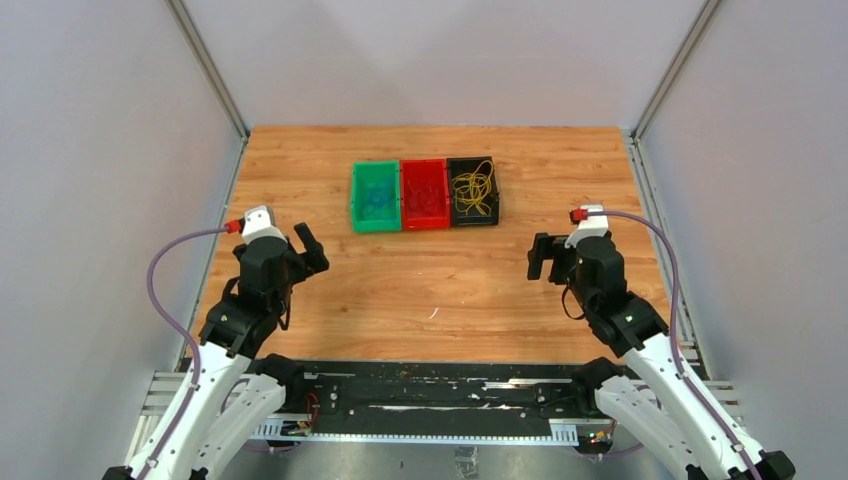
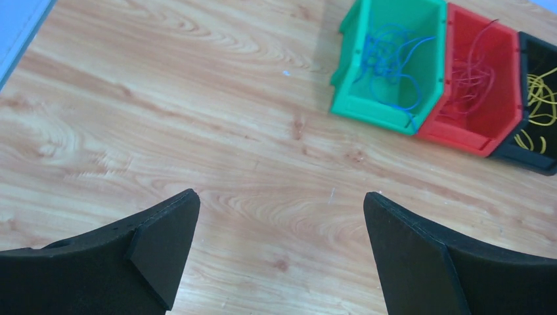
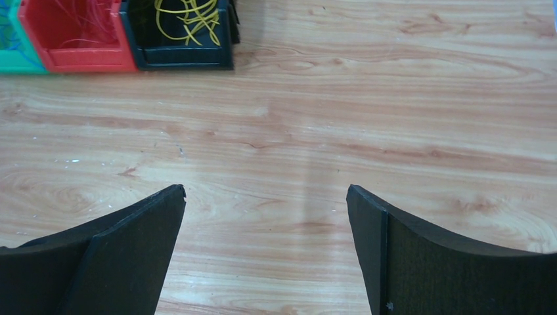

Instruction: Untangle the cables

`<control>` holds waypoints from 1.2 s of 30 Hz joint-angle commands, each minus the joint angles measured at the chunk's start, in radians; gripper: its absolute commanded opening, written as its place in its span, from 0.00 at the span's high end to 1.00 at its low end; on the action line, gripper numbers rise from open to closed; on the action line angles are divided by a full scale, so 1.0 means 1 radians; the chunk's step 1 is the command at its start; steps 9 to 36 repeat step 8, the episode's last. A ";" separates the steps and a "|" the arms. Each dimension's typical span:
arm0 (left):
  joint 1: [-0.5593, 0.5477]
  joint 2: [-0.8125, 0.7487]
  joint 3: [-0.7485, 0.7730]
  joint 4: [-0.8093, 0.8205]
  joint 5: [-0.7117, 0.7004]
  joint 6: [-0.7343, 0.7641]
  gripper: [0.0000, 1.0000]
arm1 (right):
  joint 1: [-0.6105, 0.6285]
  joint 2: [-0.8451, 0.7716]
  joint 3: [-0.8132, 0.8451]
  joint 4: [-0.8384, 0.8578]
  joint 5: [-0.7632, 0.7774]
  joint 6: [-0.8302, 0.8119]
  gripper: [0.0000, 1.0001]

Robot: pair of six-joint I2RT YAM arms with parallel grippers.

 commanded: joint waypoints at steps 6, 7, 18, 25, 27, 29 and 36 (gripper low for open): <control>-0.001 -0.012 0.007 -0.017 -0.088 -0.060 0.00 | 0.005 -0.009 -0.025 -0.050 0.148 0.055 0.00; -0.001 -0.008 0.009 -0.017 -0.085 -0.058 0.00 | 0.006 -0.009 -0.026 -0.050 0.147 0.058 0.00; -0.001 -0.001 0.011 -0.016 -0.087 -0.054 0.00 | 0.006 -0.008 -0.026 -0.050 0.140 0.059 0.00; -0.001 -0.001 0.011 -0.016 -0.087 -0.054 0.00 | 0.006 -0.008 -0.026 -0.050 0.140 0.059 0.00; -0.001 -0.001 0.011 -0.016 -0.087 -0.054 0.00 | 0.006 -0.008 -0.026 -0.050 0.140 0.059 0.00; -0.001 -0.001 0.011 -0.016 -0.087 -0.054 0.00 | 0.006 -0.008 -0.026 -0.050 0.140 0.059 0.00; -0.001 -0.001 0.011 -0.016 -0.087 -0.054 0.00 | 0.006 -0.008 -0.026 -0.050 0.140 0.059 0.00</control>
